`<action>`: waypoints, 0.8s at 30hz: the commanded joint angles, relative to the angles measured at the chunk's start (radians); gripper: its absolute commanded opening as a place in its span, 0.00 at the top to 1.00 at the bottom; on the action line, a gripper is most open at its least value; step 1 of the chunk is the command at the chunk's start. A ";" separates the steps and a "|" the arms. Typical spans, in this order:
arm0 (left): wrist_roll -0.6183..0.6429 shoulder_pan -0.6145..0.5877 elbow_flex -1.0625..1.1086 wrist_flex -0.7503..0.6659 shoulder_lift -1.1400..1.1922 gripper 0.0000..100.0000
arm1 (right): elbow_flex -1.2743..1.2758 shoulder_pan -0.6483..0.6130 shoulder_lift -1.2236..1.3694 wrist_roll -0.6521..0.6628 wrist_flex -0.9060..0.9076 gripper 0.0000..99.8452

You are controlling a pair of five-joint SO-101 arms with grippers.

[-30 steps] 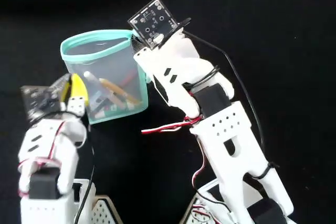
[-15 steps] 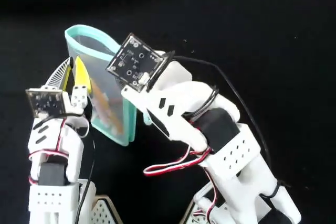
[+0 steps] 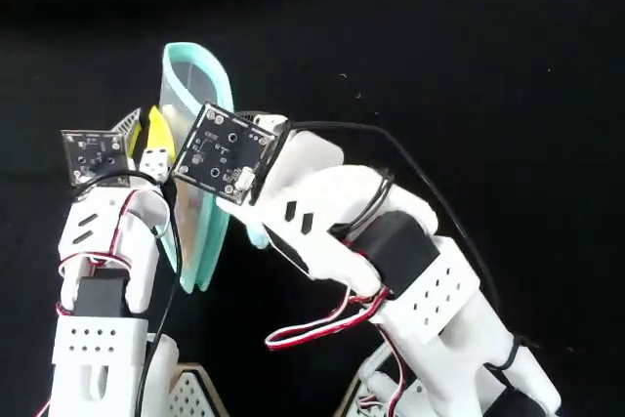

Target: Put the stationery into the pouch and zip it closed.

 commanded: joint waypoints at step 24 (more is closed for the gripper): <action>-0.166 0.216 -0.128 0.626 -0.522 0.80 | -0.067 -0.012 -0.099 0.023 0.000 0.99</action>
